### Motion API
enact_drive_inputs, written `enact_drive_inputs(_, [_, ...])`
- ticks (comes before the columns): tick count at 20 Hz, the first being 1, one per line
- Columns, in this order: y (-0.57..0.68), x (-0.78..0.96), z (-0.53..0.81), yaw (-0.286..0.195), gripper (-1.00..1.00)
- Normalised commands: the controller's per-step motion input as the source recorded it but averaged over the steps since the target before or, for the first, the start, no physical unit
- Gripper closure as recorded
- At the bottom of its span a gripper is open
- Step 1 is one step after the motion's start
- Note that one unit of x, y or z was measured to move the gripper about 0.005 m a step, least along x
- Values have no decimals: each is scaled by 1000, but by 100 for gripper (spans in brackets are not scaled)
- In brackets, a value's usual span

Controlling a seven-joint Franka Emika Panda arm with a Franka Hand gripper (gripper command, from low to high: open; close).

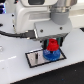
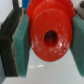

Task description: Insert the blue gear onto the right peg, followed by the red gear

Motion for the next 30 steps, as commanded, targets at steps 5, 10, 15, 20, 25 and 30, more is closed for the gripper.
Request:
enact_drive_inputs(5, [10, 170, -41, 0, 100])
enact_drive_inputs(10, [6, 216, -37, 0, 100])
enact_drive_inputs(15, [30, 76, 38, 0, 100])
enact_drive_inputs(20, [313, 178, 404, 0, 100])
enact_drive_inputs(25, [120, 186, 222, 0, 100])
enact_drive_inputs(30, [-43, 208, 37, 0, 100])
